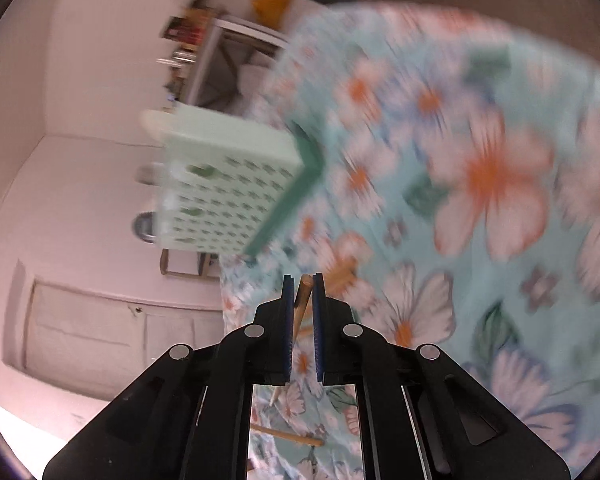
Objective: Organize utensils
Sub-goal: 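Lift the chopsticks with both tools and carry them over the green caddy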
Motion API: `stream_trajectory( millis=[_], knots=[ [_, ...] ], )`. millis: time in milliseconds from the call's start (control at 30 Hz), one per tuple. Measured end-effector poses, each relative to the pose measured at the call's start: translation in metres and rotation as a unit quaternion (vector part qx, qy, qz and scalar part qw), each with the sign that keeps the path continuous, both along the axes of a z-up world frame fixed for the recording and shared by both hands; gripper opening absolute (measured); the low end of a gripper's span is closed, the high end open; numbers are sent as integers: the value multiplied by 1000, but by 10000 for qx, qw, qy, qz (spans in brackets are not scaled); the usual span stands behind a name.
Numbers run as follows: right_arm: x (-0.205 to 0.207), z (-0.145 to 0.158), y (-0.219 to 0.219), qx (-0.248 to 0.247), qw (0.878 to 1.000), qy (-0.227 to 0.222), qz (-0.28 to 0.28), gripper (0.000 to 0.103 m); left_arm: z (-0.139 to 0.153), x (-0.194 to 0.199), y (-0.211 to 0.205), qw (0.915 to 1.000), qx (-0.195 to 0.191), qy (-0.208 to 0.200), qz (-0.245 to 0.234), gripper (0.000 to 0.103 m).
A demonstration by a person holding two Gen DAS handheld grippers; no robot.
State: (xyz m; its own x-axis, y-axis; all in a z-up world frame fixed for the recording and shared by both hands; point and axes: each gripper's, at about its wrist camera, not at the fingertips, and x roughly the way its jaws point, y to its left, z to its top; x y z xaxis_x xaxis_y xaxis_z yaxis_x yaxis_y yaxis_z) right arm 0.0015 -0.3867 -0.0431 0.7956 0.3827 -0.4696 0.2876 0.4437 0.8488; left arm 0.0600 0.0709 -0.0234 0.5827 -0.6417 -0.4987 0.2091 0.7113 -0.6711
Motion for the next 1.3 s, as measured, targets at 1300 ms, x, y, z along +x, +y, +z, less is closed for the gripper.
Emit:
stream_trajectory(
  millis=[1300],
  knots=[
    [-36, 225, -32, -2745, 9134, -3002, -173, 4, 188, 135, -188, 9332, 1116, -3329, -763, 5]
  ],
)
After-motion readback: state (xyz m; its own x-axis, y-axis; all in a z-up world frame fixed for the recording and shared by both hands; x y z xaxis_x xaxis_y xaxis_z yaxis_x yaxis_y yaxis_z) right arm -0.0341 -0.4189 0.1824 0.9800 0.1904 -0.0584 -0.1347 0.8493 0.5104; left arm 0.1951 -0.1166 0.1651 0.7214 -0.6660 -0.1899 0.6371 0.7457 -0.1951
